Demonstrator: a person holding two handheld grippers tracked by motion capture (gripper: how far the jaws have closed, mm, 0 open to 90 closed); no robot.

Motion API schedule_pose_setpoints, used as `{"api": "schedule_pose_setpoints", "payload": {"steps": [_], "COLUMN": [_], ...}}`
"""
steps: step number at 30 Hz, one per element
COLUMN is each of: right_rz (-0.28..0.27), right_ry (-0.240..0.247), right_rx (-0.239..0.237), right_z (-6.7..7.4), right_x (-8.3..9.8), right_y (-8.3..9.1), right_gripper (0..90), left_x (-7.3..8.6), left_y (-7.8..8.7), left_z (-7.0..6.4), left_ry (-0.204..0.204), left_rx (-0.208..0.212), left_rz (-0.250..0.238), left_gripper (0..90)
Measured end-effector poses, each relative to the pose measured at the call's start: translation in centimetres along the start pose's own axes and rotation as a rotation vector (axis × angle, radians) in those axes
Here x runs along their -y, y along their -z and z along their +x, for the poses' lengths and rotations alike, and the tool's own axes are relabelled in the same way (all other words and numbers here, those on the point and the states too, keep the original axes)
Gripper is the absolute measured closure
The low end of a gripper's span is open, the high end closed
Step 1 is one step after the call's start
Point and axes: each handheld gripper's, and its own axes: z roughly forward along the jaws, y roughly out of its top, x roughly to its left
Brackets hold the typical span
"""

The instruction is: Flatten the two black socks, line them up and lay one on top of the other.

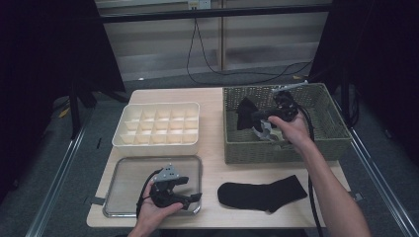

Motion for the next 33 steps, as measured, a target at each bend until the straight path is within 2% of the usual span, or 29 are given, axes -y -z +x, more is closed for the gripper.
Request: {"api": "schedule_pose_setpoints", "payload": {"steps": [6,14,25,33], "right_rz": [-0.027,-0.114,-0.152,-0.176], "right_ry": [-0.007,-0.012,-0.009,0.005], "right_rx": [-0.013,-0.039,-0.06,-0.069], "right_z": [0.1,1.1,2.0,3.0], "right_x": [0.2,0.7,0.7,0.9], "right_y": [0.7,1.9,3.1,4.4], "right_gripper": [82.3,82.2,82.3,82.2], "left_x": [0.1,0.1,0.0,0.1], "left_y": [0.1,0.2,0.1,0.2], "left_z": [0.0,-0.1,-0.2,-0.2], "left_ry": [0.001,0.004,-0.012,-0.008], "left_rx": [-0.005,-0.011,-0.006,-0.018], "left_rz": [-0.006,-0.013,-0.006,-0.009], "left_gripper": [20.8,20.9,20.2,20.2]}}
